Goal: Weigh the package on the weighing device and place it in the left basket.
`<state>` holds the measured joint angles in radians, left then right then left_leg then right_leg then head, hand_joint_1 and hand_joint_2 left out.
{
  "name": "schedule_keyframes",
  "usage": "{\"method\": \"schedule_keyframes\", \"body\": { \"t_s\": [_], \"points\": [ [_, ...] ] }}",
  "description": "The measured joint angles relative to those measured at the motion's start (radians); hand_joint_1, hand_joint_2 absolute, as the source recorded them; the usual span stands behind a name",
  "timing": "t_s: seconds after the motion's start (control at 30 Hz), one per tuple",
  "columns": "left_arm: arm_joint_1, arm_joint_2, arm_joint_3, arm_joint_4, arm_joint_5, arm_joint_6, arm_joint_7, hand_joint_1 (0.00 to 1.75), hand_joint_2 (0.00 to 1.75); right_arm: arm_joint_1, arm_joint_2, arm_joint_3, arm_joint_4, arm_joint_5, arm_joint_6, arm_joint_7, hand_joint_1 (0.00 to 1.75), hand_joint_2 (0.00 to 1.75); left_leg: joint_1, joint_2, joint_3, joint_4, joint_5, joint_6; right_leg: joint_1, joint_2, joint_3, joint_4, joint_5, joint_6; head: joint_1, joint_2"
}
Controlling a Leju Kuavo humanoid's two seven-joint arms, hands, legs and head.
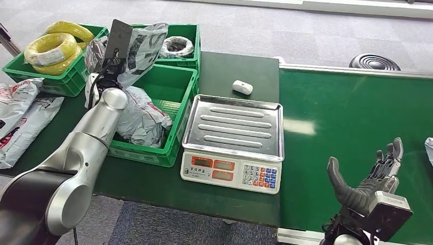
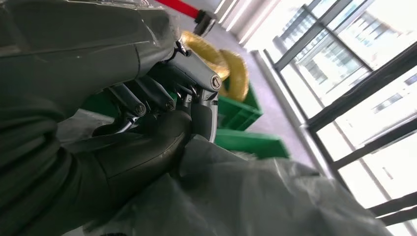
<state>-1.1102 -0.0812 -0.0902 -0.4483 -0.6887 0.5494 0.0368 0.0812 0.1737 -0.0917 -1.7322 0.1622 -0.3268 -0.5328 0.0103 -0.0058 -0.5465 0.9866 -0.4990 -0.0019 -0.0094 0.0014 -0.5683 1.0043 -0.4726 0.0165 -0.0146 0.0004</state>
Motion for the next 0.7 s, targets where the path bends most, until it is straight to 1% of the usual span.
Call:
{"method": "schedule_keyframes", "body": {
  "t_s": [0.1,0.2,0.33,0.5,0.57,0.63,0.7],
  "points": [
    [0.025,0.025,0.011,0.040,-0.022,-0.040,0.056,0.00,1.75,-0.001,-0.003,0.001,0.013,-0.005,0.002,0.007,0.00,1.75,0.000,0.000,0.000,0.000,0.000,0.000,0.000,0.000,0.000,0.000,0.000,0.000,0.000,0.000],
    [0.050,0.044,0.027,0.062,-0.016,-0.080,0.056,0.00,1.75,-0.005,-0.007,0.002,0.023,-0.007,0.003,0.011,0.00,1.75,0.000,0.000,0.000,0.000,0.000,0.000,0.000,0.000,0.000,0.000,0.000,0.000,0.000,0.000],
    [0.074,0.053,0.062,0.072,0.032,-0.133,0.000,0.00,1.75,-0.010,-0.012,0.001,0.037,-0.011,0.007,0.018,0.00,1.75,0.000,0.000,0.000,0.000,0.000,0.000,0.000,0.000,0.000,0.000,0.000,0.000,0.000,0.000],
    [0.095,0.051,0.142,0.061,0.178,-0.261,-0.152,0.00,1.75,-0.025,-0.018,0.001,0.063,-0.011,0.018,0.021,0.00,1.75,0.000,0.000,0.000,0.000,0.000,0.000,0.000,0.000,0.000,0.000,0.000,0.000,0.000,0.000],
    [0.107,0.047,0.180,0.041,0.250,-0.299,-0.225,0.00,1.75,-0.030,-0.019,0.001,0.073,-0.011,0.019,0.021,0.00,1.75,0.000,0.000,0.000,0.000,0.000,0.000,0.000,0.000,0.000,0.000,0.000,0.000,0.000,0.000],
    [0.125,0.039,0.223,-0.004,0.335,-0.303,-0.320,0.00,1.75,-0.032,-0.020,0.000,0.081,-0.011,0.019,0.020,0.00,1.75,0.000,0.000,0.000,0.000,0.000,0.000,0.000,0.000,0.000,0.000,0.000,0.000,0.000,0.000],
    [0.145,0.028,0.251,-0.072,0.402,-0.278,-0.382,0.00,1.75,-0.032,-0.020,0.000,0.087,-0.012,0.021,0.020,0.00,1.75,0.000,0.000,0.000,0.000,0.000,0.000,0.000,0.000,-0.001,0.000,0.000,0.000,0.000,0.000]
  ]
}}
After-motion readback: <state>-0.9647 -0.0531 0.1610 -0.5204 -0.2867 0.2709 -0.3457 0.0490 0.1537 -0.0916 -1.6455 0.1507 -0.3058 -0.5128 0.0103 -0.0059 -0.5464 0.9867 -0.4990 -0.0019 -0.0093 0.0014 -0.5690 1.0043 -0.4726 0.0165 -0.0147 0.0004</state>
